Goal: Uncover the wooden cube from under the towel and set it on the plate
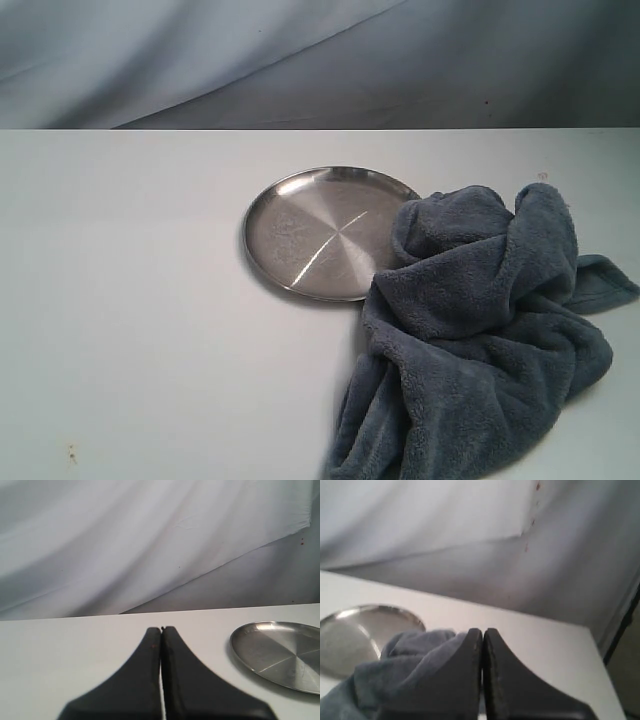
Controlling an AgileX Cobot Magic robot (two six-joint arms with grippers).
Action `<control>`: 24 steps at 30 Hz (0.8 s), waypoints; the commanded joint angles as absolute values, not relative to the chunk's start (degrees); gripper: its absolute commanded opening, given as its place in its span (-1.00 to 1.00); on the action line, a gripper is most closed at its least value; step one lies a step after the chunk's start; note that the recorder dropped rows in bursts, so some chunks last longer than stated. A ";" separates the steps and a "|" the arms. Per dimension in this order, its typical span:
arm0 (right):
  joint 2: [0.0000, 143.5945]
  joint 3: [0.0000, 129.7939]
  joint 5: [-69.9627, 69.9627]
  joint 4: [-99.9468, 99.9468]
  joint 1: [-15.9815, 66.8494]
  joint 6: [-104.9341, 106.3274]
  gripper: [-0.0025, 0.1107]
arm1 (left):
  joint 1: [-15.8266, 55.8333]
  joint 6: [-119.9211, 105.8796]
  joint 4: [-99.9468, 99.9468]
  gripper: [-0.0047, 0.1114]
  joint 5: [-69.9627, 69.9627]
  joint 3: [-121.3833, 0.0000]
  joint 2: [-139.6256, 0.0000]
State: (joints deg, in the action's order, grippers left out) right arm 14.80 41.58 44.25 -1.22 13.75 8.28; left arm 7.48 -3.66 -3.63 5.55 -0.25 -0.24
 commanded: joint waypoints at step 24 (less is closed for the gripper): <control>72.10 50.76 54.30 10.53 27.07 4.20 -0.96 | 7.36 -3.54 -3.77 -0.92 4.94 0.00 0.00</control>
